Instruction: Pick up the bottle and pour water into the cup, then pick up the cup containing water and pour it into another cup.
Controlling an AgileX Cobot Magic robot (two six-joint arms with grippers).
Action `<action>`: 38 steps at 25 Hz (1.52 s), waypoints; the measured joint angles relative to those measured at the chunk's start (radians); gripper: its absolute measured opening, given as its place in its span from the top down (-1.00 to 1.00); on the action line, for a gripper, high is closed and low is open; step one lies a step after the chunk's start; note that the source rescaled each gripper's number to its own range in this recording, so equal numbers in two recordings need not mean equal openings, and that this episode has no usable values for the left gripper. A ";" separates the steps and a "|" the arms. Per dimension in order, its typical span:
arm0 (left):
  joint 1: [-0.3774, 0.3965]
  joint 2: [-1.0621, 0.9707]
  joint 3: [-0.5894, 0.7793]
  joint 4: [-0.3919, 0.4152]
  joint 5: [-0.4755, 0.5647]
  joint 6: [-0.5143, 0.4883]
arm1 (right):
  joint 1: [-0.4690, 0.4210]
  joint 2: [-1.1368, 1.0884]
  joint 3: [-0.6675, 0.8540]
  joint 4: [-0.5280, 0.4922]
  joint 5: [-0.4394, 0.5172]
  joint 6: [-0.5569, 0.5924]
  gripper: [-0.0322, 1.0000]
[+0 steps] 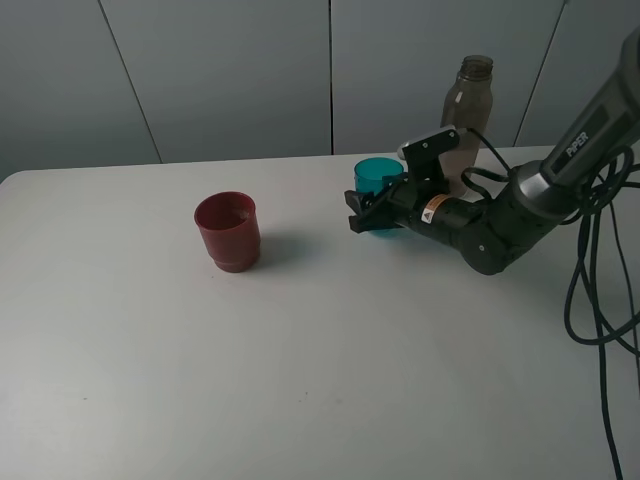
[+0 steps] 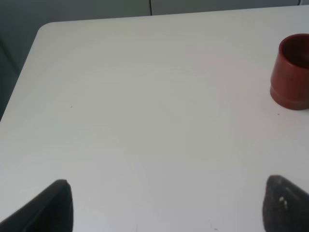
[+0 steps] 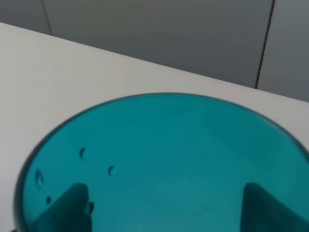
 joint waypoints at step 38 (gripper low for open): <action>0.000 0.000 0.000 0.000 0.000 0.000 | 0.000 -1.317 0.311 0.025 1.289 0.029 -0.96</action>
